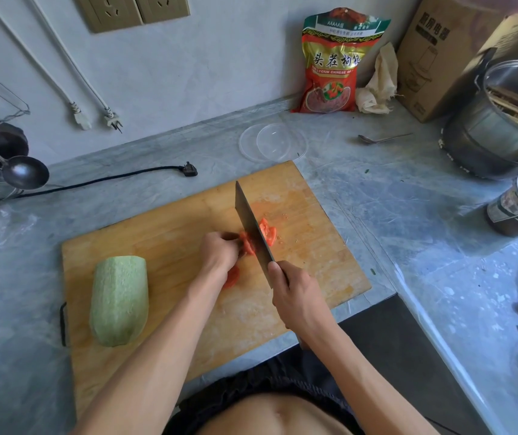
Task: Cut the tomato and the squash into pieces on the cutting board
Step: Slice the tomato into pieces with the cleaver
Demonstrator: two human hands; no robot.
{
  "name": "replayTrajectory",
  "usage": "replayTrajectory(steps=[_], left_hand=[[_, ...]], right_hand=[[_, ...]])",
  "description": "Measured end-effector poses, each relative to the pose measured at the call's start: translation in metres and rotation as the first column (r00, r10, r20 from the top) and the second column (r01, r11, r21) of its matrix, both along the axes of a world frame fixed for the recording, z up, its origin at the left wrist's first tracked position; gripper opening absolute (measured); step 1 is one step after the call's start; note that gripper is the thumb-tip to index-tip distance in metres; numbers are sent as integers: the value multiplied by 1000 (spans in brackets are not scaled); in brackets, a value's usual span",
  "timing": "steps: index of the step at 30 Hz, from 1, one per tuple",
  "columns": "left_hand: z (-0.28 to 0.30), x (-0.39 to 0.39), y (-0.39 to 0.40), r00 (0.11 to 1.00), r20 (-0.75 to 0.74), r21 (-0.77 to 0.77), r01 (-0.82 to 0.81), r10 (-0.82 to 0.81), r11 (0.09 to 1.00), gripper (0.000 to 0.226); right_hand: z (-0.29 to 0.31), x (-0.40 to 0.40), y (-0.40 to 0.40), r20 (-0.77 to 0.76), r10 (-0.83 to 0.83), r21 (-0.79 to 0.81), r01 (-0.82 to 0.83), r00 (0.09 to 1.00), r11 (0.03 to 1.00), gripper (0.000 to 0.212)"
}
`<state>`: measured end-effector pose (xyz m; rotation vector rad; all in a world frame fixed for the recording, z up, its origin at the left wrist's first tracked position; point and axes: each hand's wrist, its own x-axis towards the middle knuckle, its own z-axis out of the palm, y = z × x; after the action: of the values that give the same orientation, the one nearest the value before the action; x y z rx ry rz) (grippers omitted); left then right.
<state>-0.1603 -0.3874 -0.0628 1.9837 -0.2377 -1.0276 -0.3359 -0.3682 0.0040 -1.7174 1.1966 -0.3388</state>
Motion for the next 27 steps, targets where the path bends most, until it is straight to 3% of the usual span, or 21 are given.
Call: replayTrajectory(steps=[3,10,16,21,27], left_hand=[[0,0,0,1000,11,13,-18,18,1000,46],[-1,3,0,1000,15,31,-12,11,999,25],[-3,7,-3,999,34,58,4,-6,998,34],[3,6,-2,998,48,82,33,-37,996,21],[7,7,-5,998,67,81,8,-14,997,21]], right_hand=[[0,-1,7,-2,30,-10,-30,1000,1000,41],[2,1,8,-10,49,-10,-49,999,999,41],[-1,8,4,-11,48,-11,-48,999,999,42],[-2,19,-1,-12,17,-19,-17,1000,1000,42],[-3,10,5,-26,51,-21,-52,998,998,42]])
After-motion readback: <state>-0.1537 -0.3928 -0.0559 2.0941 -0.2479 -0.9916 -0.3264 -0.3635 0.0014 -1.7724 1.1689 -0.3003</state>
